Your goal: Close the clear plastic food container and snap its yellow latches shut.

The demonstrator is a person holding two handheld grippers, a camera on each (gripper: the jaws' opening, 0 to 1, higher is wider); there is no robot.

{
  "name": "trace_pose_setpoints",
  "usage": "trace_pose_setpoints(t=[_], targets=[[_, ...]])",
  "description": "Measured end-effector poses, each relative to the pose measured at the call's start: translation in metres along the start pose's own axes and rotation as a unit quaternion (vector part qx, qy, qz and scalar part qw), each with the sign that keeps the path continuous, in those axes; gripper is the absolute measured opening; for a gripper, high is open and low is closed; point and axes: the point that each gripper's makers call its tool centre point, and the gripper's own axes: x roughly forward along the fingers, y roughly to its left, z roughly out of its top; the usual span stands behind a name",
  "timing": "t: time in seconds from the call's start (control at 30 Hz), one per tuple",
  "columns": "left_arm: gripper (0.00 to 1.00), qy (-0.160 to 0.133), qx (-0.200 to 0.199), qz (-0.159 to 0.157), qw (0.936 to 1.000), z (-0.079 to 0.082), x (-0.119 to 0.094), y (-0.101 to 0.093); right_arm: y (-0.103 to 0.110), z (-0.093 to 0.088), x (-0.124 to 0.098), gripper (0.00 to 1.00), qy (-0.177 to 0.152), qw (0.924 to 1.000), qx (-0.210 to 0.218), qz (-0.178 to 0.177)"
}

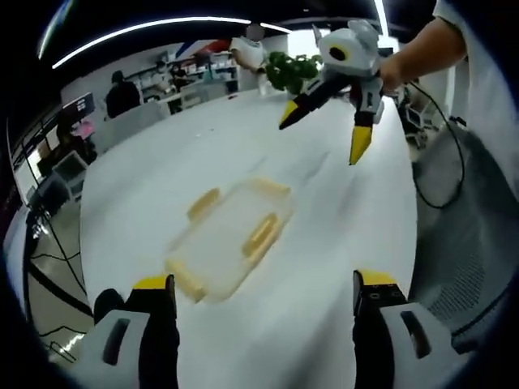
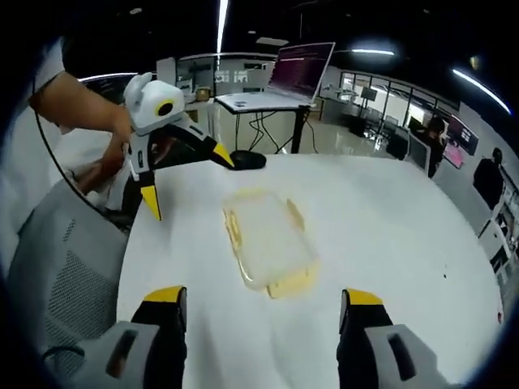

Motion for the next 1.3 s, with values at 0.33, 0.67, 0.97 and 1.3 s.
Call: trace_pose_setpoints(t=[0.33, 0.67, 0.97, 1.3], targets=[[0.88, 0.017, 0.028, 0.006, 0.9995, -0.008, 0.0, 0.028, -0.006, -0.003, 0.016, 0.76, 0.03, 0.998, -0.052, 0.018], [0.85, 0.056, 0.07, -0.02, 0.9957, -0.018, 0.01, 0.031, -0.013, -0.007, 0.03, 0.75, 0.059, 0.9948, -0.072, 0.04], [0.84, 0.08, 0.107, -0.037, 0.9904, -0.024, 0.016, 0.043, -0.019, -0.004, 0.04, 0.71, 0.072, 0.9915, -0.096, 0.051], [0.82, 0.101, 0.137, -0.049, 0.9842, -0.026, 0.021, 0.057, -0.022, -0.002, 0.053, 0.65, 0.088, 0.9867, -0.119, 0.066]])
